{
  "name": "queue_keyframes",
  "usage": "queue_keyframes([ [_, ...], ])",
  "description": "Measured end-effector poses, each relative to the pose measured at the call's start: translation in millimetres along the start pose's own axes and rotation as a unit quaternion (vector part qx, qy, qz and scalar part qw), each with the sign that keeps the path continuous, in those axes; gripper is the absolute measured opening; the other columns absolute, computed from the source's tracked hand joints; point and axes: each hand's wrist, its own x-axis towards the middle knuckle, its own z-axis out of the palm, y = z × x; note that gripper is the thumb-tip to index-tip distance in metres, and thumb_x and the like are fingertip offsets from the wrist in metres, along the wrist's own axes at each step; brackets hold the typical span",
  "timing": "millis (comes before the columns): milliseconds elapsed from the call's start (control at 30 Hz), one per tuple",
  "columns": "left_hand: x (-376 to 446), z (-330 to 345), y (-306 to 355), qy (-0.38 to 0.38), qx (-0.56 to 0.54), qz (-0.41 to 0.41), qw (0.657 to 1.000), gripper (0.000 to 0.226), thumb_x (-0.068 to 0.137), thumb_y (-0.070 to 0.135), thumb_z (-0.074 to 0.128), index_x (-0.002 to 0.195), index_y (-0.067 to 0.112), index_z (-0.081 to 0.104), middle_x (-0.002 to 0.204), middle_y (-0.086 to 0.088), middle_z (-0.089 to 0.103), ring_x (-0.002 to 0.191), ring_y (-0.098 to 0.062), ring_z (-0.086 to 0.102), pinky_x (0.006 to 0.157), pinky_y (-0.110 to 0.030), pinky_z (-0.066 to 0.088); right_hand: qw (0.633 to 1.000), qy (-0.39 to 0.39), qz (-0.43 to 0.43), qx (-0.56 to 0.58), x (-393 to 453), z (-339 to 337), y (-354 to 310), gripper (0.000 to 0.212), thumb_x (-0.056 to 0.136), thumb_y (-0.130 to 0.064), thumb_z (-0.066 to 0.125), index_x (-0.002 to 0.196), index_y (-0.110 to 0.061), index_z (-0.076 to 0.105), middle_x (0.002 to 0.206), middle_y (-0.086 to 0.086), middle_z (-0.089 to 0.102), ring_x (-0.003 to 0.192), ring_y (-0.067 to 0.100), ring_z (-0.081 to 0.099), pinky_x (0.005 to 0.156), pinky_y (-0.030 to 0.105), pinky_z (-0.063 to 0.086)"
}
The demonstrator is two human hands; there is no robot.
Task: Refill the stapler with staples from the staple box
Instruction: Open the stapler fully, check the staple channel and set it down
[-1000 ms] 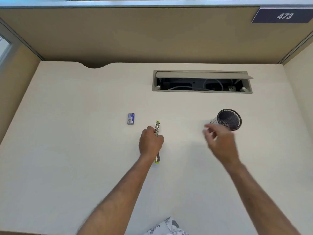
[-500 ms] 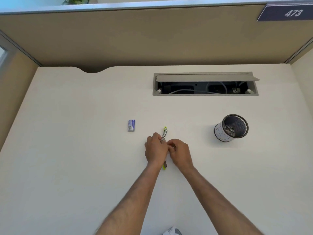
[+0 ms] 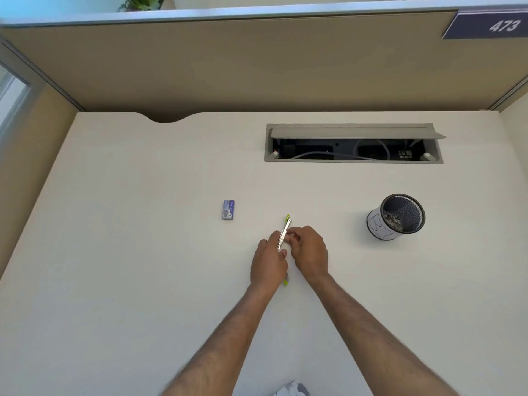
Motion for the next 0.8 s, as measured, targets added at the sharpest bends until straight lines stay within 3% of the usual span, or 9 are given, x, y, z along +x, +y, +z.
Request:
queue_keyframes([
  [133, 2, -1, -6, -0.048, 0.011, 0.023, 0.999, 0.046, 0.1, 0.017, 0.054, 0.142, 0.032, 0.045, 0.104, -0.007, 0.055, 0.096, -0.025, 0.059, 0.081, -0.041, 0.053, 1.0, -0.011, -0.011, -0.013, -3, 1, 2, 0.026, 0.101, -0.028, 0.053, 0.117, -0.034, 0.073, 0.089, -0.007, 0.054, 0.079, 0.012, 0.055, 0.061, 0.026, 0.036],
  [233, 3, -7, -15, -0.116, 0.06, 0.043, 0.991, 0.071, 0.099, 0.013, 0.054, 0.16, 0.03, 0.022, 0.115, -0.008, 0.049, 0.109, -0.027, 0.056, 0.091, -0.043, 0.053, 0.999, -0.013, -0.019, -0.03, -9, 5, 6, 0.025, 0.104, -0.034, 0.049, 0.11, -0.024, 0.071, 0.085, -0.006, 0.051, 0.072, 0.013, 0.054, 0.053, 0.021, 0.033],
  [300, 2, -9, -15, -0.133, 0.093, 0.052, 0.985, 0.082, 0.093, 0.015, 0.064, 0.16, 0.028, 0.018, 0.123, -0.008, 0.046, 0.117, -0.026, 0.05, 0.092, -0.042, 0.053, 0.998, -0.012, -0.036, -0.044, -14, 5, 6, 0.028, 0.105, -0.037, 0.046, 0.108, -0.022, 0.07, 0.085, -0.006, 0.051, 0.071, 0.015, 0.054, 0.053, 0.025, 0.034],
  [400, -1, -7, -11, -0.084, 0.093, 0.058, 0.99, 0.074, 0.082, 0.022, 0.077, 0.144, 0.024, 0.037, 0.12, -0.005, 0.048, 0.114, -0.025, 0.049, 0.082, -0.045, 0.056, 0.997, -0.032, -0.043, -0.057, -16, 4, 4, 0.027, 0.105, -0.031, 0.044, 0.114, -0.025, 0.069, 0.089, -0.005, 0.053, 0.073, 0.017, 0.056, 0.056, 0.026, 0.035],
  [533, 1, -5, -1, -0.027, 0.111, 0.069, 0.991, 0.055, 0.081, 0.016, 0.071, 0.131, 0.014, 0.046, 0.123, -0.006, 0.048, 0.114, -0.028, 0.05, 0.071, -0.042, 0.053, 0.988, -0.097, -0.063, -0.099, -21, -4, 4, 0.042, 0.097, -0.015, 0.046, 0.13, -0.035, 0.063, 0.09, 0.001, 0.056, 0.079, 0.021, 0.058, 0.059, 0.03, 0.037],
  [667, 3, -6, -3, -0.018, 0.092, 0.079, 0.992, 0.081, 0.082, 0.021, 0.067, 0.154, 0.017, 0.03, 0.129, -0.005, 0.043, 0.115, -0.026, 0.047, 0.077, -0.039, 0.051, 0.982, -0.134, -0.095, -0.094, -25, -7, 8, 0.047, 0.09, -0.015, 0.044, 0.125, -0.038, 0.068, 0.085, 0.002, 0.055, 0.081, 0.021, 0.057, 0.062, 0.035, 0.046],
  [800, 3, -10, -6, -0.028, 0.065, 0.091, 0.993, 0.084, 0.082, 0.027, 0.066, 0.157, 0.024, 0.027, 0.129, -0.004, 0.043, 0.116, -0.026, 0.047, 0.083, -0.043, 0.054, 0.98, -0.142, -0.113, -0.085, -28, -13, 4, 0.049, 0.081, -0.011, 0.037, 0.115, -0.025, 0.07, 0.086, 0.006, 0.062, 0.081, 0.03, 0.06, 0.072, 0.043, 0.052],
])
